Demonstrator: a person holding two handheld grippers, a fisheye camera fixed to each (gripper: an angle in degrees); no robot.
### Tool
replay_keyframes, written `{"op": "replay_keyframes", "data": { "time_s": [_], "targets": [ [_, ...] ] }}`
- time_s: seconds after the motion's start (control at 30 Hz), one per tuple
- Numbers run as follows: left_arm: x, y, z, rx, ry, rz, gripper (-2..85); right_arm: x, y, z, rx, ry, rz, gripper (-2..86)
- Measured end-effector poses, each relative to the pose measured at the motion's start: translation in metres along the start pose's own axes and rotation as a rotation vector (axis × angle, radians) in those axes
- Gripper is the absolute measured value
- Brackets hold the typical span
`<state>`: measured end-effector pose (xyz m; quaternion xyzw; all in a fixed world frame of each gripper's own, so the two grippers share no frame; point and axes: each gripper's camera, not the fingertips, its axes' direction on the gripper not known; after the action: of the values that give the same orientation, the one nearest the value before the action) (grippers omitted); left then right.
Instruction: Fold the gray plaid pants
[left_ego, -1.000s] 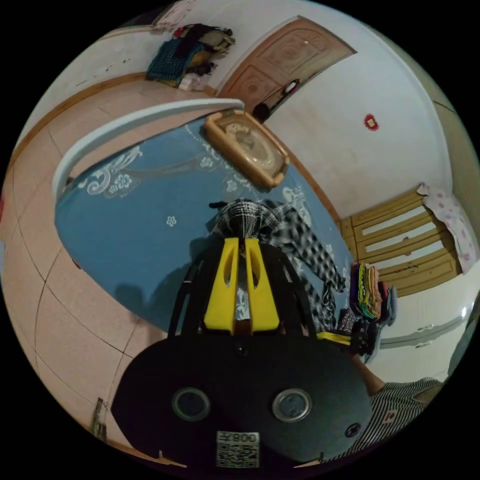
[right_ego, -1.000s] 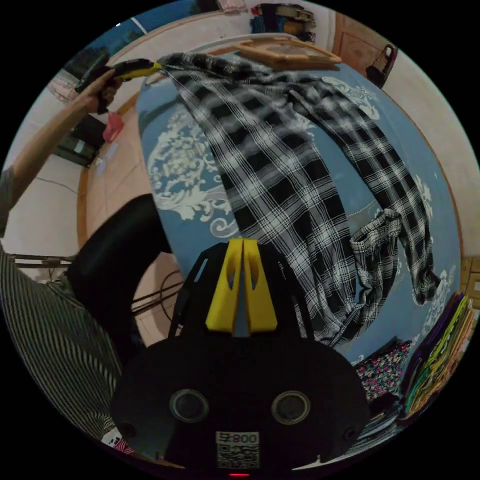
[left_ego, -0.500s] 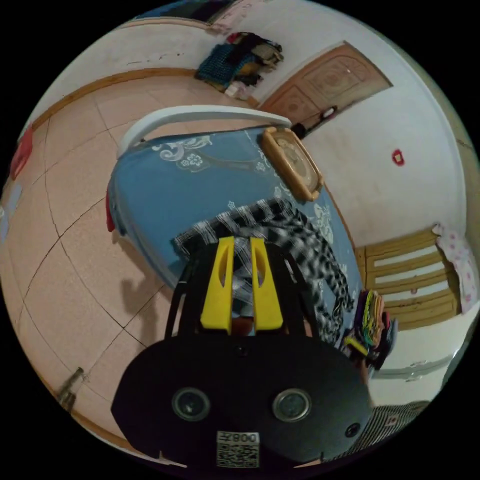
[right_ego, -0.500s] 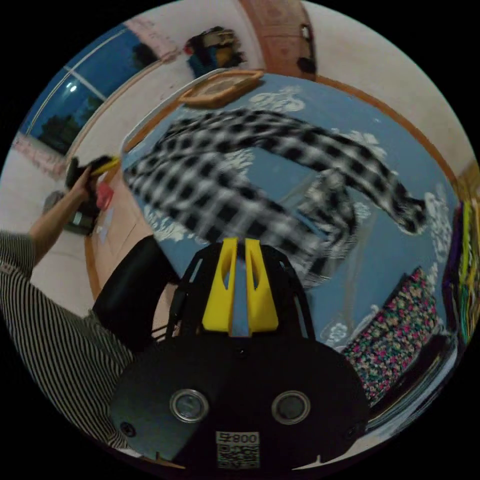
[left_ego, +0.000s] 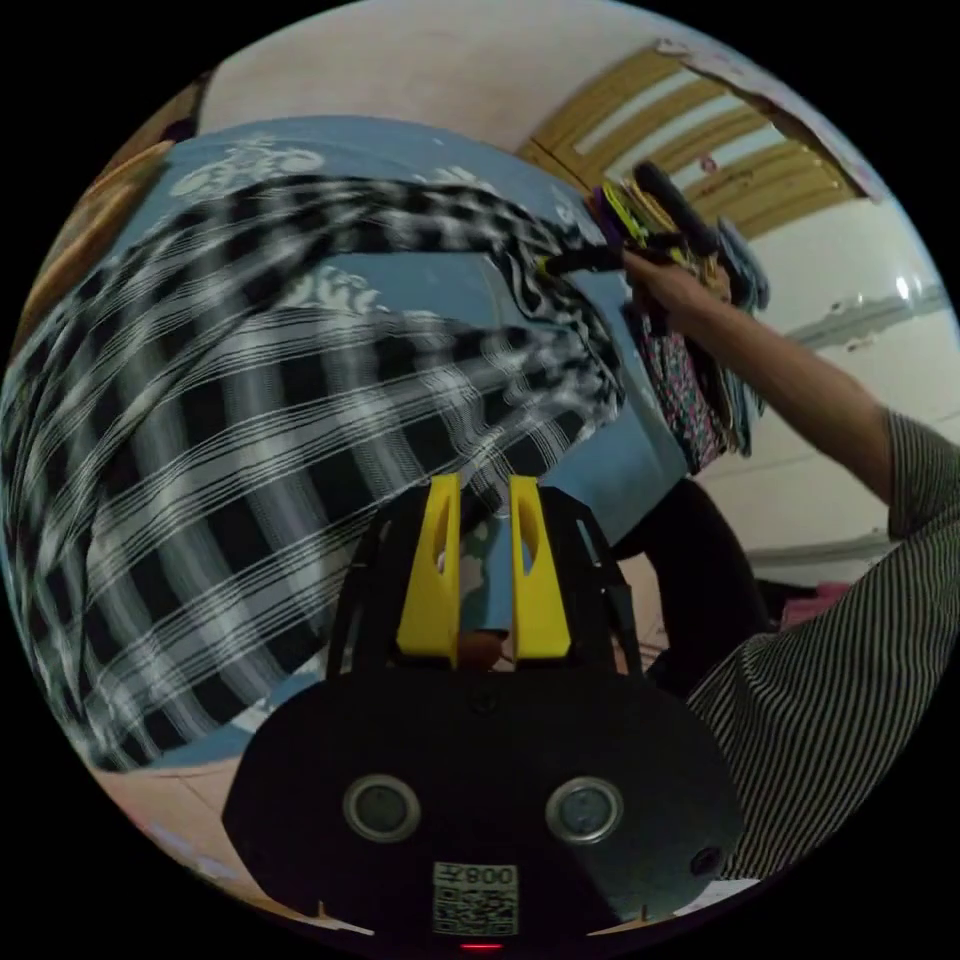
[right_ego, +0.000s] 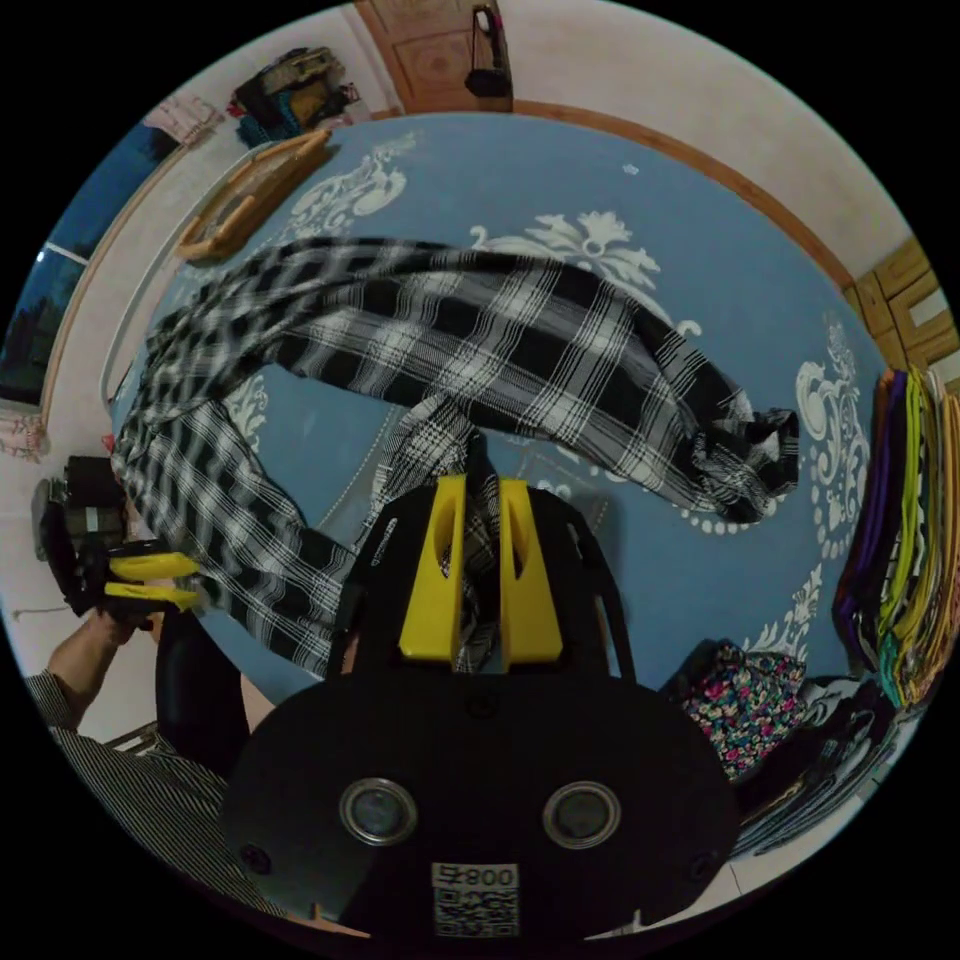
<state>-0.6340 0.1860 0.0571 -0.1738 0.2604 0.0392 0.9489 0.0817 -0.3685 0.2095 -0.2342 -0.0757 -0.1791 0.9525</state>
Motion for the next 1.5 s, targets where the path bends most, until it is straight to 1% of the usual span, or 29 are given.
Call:
{"op": "replay_keyframes", "data": {
  "time_s": [0.07,0.13,0.2,0.3,0.37,0.5,0.57,0.7,0.77,0.83,0.93,1.03,1.13,1.27,1.37,1.47,1.5],
  "targets": [
    [0.013,-0.009,0.014,-0.016,-0.065,-0.008,3.4,0.013,0.016,-0.001,0.021,0.012,-0.001,2.5],
    [0.022,-0.015,0.021,-0.024,-0.036,-0.011,2.1,0.026,0.028,-0.004,-0.002,-0.009,-0.005,1.6],
    [0.034,-0.019,0.021,0.012,-0.002,0.004,1.2,0.04,0.046,-0.017,0.033,-0.029,-0.009,1.2],
    [0.051,-0.02,0.016,0.067,0.059,0.03,0.7,0.073,0.093,-0.064,0.186,-0.108,0.044,0.8],
    [0.063,-0.02,0.013,0.091,0.092,0.06,0.6,0.107,0.15,-0.107,0.331,-0.178,0.119,0.7],
    [0.089,-0.023,0.021,0.1,0.128,0.114,0.6,0.16,0.252,-0.143,0.455,-0.185,0.294,0.6],
    [0.098,-0.027,0.038,0.049,0.124,0.121,0.7,0.194,0.313,-0.135,0.419,-0.2,0.407,0.7],
    [0.117,-0.033,0.076,-0.047,0.067,0.094,1.5,0.238,0.387,-0.088,0.278,-0.247,0.612,0.6],
    [0.128,-0.034,0.083,-0.048,0.08,0.09,2.0,0.256,0.423,-0.071,0.236,-0.247,0.714,0.5],
    [0.138,-0.035,0.087,-0.039,0.084,0.089,2.4,0.264,0.441,-0.069,0.244,-0.262,0.729,0.6],
    [0.153,-0.038,0.095,-0.025,0.087,0.089,3.0,0.267,0.451,-0.08,0.298,-0.283,0.658,1.1],
    [0.167,-0.047,0.108,-0.031,0.123,0.09,3.6,0.259,0.433,-0.09,0.287,-0.204,0.513,2.5],
    [0.183,-0.059,0.12,-0.031,0.116,0.105,4.2,0.244,0.404,-0.085,0.207,-0.087,0.35,4.7],
    [0.196,-0.072,0.132,-0.014,0.041,0.095,5.7,0.232,0.376,-0.057,0.054,0.113,0.186,5.7],
    [0.197,-0.081,0.148,-0.05,-0.021,0.083,6.2,0.236,0.375,-0.036,-0.041,0.211,0.147,5.7],
    [0.195,-0.087,0.171,-0.145,-0.09,0.067,4.7,0.244,0.384,-0.028,-0.062,0.219,0.152,5.3],
    [0.195,-0.087,0.173,-0.133,-0.097,0.067,3.4,0.246,0.386,-0.028,-0.064,0.215,0.155,5.1]
  ]
}}
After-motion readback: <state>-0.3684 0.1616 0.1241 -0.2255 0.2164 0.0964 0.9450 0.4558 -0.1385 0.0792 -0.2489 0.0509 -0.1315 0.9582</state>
